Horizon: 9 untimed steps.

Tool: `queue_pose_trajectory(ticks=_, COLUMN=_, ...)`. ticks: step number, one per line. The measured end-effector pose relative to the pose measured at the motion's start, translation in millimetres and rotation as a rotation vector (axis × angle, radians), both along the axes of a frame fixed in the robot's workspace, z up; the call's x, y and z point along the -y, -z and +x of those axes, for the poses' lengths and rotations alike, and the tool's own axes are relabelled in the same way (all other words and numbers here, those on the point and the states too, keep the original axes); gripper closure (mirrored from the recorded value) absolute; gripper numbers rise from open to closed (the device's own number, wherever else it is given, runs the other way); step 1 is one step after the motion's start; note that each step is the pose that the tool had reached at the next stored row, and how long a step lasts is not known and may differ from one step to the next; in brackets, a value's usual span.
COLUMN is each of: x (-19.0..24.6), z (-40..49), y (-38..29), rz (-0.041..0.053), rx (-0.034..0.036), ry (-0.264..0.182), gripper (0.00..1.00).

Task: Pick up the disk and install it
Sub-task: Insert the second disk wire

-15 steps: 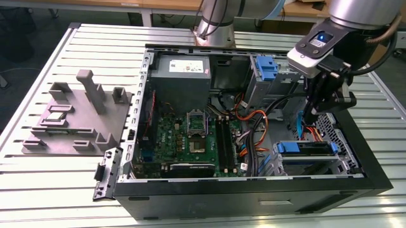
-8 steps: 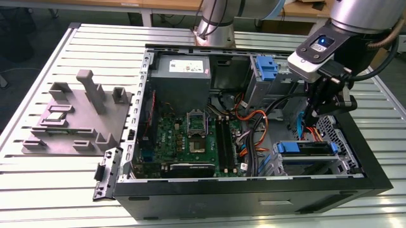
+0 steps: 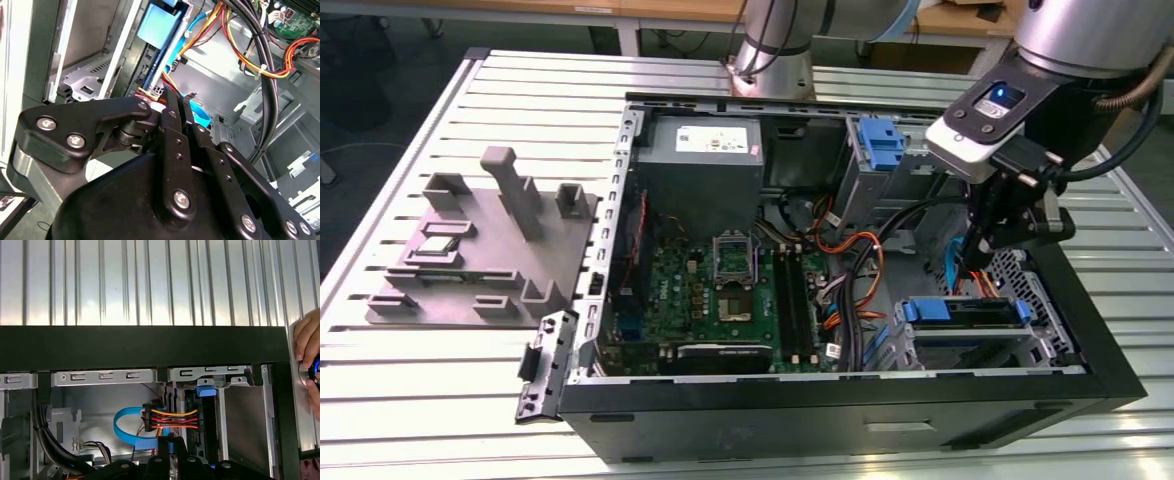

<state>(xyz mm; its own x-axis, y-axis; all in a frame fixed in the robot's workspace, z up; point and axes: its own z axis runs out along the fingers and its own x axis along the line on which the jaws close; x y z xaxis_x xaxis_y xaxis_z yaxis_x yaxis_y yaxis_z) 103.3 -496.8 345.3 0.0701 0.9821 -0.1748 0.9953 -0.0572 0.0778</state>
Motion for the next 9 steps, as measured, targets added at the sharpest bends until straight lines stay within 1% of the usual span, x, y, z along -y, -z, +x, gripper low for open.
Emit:
queue_pose_trajectory(ticks=4, x=2.1, z=-5.2, y=0.3, rz=0.0027, rx=0.0053, ry=-0.003, gripper=0.84)
queue_pose_trajectory(ticks=8, x=5.4, z=-8.7, y=0.8, rz=0.0053, rx=0.0140, ry=-0.007, gripper=0.84)
queue_pose_trajectory(ticks=9, x=6.3, z=-9.3, y=1.1, rz=0.0073, rx=0.0161, ry=-0.007, gripper=0.84)
